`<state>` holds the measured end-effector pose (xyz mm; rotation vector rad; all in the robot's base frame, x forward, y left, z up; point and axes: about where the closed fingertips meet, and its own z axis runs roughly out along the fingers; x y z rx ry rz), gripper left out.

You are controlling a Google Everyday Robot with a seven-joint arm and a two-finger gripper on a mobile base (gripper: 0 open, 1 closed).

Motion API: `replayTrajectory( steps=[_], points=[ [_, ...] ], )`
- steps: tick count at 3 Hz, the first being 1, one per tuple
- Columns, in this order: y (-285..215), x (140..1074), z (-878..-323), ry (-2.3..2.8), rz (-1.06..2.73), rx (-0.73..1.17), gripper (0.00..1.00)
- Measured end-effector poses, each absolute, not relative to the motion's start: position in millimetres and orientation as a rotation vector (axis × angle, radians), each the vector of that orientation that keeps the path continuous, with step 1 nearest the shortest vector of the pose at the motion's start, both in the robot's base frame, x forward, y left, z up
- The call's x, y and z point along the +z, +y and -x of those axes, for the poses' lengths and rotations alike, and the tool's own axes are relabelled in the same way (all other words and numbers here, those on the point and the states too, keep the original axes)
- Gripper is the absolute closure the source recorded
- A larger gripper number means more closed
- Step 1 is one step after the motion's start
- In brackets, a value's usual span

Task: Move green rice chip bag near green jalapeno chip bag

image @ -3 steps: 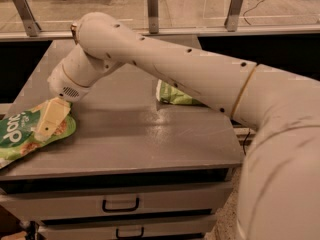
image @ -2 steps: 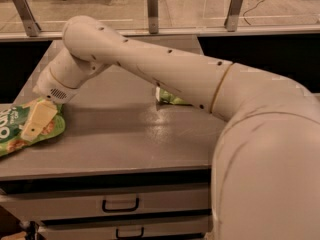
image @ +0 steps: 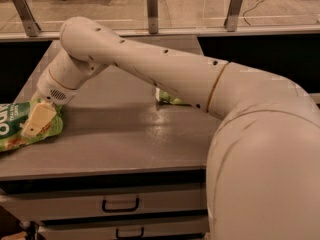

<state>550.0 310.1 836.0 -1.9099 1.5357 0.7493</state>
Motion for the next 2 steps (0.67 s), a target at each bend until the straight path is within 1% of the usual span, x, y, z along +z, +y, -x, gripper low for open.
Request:
replayTrajectory(
  steps=[1, 2],
  points=[
    [310, 837, -550, 1.536, 1.91, 0.749, 0.88],
    [274, 883, -554, 1.504, 1.881, 0.627, 1.0]
  ],
)
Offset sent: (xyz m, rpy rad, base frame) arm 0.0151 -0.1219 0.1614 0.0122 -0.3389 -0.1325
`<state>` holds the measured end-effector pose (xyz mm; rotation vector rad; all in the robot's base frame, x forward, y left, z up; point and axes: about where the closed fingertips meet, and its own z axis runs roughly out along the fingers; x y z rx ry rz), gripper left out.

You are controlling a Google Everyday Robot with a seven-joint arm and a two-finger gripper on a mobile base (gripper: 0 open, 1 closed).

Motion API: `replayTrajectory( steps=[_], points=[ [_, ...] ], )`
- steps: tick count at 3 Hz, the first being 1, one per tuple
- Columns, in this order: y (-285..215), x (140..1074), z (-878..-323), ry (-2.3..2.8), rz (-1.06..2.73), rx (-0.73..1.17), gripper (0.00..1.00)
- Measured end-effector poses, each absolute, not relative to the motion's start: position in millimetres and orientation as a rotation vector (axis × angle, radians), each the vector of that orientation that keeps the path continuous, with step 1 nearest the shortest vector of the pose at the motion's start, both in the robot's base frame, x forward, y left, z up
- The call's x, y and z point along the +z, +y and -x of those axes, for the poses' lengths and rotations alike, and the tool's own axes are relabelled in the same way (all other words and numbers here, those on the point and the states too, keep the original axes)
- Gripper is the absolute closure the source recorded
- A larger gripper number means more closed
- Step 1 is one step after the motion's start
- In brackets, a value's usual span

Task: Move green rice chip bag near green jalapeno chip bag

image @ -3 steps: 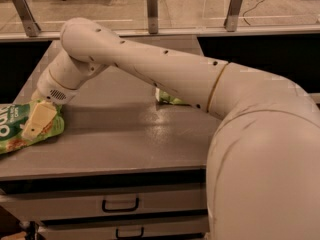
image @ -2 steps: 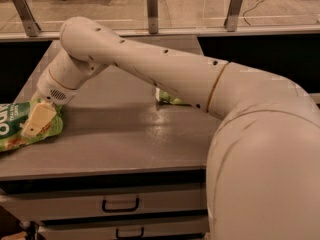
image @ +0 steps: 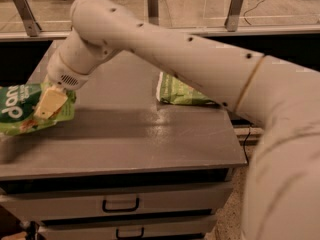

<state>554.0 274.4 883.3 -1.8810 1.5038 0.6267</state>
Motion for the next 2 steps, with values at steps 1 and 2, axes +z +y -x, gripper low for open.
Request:
replayTrajectory(
  steps=[1, 2],
  points=[
    [221.0, 970.6, -563.8, 1.443, 1.804, 0.412, 1.0],
    [221.0, 970.6, -563.8, 1.443, 1.804, 0.412, 1.0]
  ],
)
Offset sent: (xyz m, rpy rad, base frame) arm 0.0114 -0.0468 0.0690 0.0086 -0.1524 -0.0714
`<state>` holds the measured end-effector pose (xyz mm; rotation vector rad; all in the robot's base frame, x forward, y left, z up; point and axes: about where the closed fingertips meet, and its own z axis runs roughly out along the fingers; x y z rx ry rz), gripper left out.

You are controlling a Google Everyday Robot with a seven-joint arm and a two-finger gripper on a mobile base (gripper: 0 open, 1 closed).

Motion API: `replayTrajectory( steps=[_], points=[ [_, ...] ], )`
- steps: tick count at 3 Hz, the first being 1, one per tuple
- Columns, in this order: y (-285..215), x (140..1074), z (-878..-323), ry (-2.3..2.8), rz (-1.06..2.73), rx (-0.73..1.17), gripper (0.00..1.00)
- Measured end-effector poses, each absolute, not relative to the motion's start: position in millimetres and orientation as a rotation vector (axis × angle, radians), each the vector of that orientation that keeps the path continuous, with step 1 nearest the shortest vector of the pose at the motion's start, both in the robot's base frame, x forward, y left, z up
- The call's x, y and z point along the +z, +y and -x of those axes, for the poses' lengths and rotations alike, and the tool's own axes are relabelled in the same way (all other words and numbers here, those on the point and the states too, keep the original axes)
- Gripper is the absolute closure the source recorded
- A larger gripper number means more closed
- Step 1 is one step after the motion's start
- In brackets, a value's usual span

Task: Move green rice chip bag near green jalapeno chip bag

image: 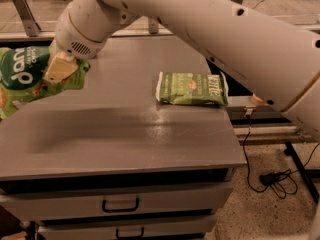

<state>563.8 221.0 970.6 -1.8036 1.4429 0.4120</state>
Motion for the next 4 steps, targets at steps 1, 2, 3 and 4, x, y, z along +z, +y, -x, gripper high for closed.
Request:
replayTrajectory(
  steps=[1, 2, 3, 4],
  points=[
    [192, 969, -583, 1.489, 1.787, 0.323, 1.0],
    [138, 973, -621, 1.528, 1.746, 0.187, 1.0],
    [78, 969, -663, 1.583, 1.697, 0.073, 1.0],
    [39, 960, -694, 1.611, 1.67, 0.014, 1.0]
  ],
)
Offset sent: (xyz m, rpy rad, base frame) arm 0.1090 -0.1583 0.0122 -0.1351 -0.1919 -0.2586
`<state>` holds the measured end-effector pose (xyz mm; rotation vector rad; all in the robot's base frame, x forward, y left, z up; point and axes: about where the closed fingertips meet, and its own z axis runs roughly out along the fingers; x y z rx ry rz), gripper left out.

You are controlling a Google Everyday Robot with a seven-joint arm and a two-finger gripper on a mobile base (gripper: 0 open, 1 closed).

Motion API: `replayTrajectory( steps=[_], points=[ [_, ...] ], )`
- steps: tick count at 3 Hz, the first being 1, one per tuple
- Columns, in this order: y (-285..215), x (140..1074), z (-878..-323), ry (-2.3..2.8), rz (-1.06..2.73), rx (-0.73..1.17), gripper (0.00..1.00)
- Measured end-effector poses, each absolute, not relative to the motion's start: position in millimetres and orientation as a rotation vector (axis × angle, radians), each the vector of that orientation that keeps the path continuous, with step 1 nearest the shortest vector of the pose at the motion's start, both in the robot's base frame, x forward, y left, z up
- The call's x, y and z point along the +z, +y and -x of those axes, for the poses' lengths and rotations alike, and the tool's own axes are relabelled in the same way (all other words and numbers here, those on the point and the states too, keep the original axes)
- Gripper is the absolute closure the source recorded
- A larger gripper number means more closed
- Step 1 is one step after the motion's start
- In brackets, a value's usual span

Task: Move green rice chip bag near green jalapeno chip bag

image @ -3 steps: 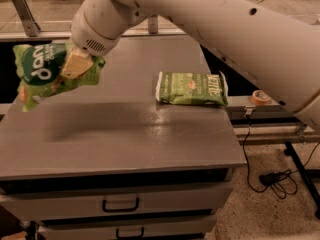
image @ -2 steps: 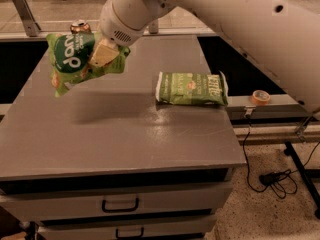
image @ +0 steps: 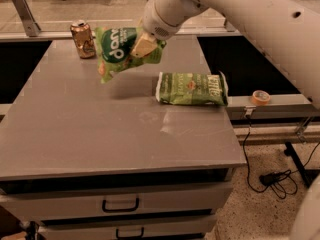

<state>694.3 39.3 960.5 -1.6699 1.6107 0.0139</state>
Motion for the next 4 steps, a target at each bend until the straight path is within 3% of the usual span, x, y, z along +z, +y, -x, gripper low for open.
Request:
replayTrajectory(
  steps=[1, 2, 4],
  points=[
    [3, 943, -730, 1.626, 1.648, -0.024, 1.0],
    [-26, 928, -759, 1.63, 1.66, -0.04, 0.86],
    [-67, 909, -778, 1.663, 1.691, -0.032, 0.39]
  ],
)
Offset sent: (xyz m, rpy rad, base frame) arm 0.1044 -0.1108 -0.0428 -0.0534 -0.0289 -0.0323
